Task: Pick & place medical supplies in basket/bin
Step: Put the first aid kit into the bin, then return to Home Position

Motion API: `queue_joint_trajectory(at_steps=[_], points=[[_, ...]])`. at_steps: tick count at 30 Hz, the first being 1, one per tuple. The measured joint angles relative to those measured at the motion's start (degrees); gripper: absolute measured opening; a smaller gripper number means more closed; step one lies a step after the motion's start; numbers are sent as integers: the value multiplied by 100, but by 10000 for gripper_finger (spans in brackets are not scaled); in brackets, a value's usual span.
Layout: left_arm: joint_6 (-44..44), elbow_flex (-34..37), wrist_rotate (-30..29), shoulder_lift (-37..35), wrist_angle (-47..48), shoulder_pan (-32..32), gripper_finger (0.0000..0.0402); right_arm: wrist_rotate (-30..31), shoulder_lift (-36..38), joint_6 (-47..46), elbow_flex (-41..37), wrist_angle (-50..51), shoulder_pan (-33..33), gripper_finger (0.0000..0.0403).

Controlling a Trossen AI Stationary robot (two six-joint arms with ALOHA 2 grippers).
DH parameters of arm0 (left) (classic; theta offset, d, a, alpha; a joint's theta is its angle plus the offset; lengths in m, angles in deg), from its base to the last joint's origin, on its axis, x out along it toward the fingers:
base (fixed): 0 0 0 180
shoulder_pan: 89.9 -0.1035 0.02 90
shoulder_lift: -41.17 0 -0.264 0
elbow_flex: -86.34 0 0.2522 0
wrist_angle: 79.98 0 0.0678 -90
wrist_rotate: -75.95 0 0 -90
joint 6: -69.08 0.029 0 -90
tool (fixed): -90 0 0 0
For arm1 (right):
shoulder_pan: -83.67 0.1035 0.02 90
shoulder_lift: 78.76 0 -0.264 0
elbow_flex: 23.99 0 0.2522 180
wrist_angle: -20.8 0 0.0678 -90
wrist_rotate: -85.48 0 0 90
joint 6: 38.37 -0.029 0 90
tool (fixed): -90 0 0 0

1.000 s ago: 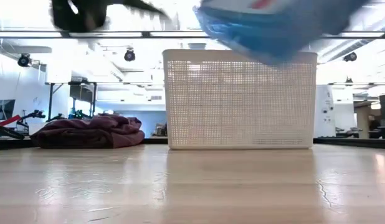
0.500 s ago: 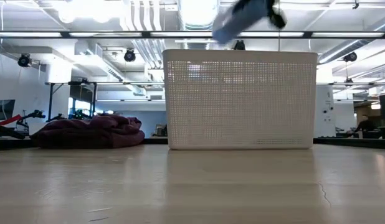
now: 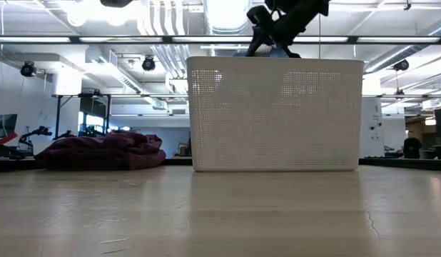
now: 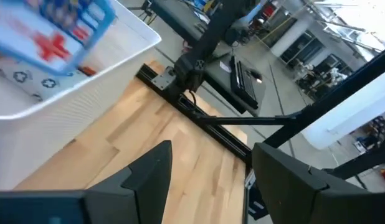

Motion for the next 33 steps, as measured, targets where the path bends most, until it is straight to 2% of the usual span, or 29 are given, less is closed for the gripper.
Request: queue_joint_trajectory(at_steps=[3,7,11,14,17,22,25,27,31,33], points=[[237,224,269,-363,7,-250,202,187,-160,140,291,483,-26,278],[391,675,427,-1070,-20,-443,202,875,-152,159,717,861,-26,297],[462,1296,494,-1881,-78,-483,202,1713,104,201,1116,1409,45,303],[570,1818,522,-2624,-216,-494,202,1847,494,194,1338,1872,207,304],[569,2459,524,-3318,-363,-496,202,2083,949,164,1284,2331,605,304],[850,3435,423,-4245,-980,-496,202,2760,1675,87,575,2374,1504,303],[982,3801,-122,-4667,-890,-496,202,2798,2042,72,244,2506,1829,302],[819,3961,-259,-4973,-817,-498,202,2677,2198,-33,174,2775,1942,301],[-109,4261,213,-5558,-1017,-487,202,2516,2549,-1284,168,2789,2116,301],[392,4461,482,-5668,-1238,-485,202,2440,2678,-873,166,2583,2366,302]])
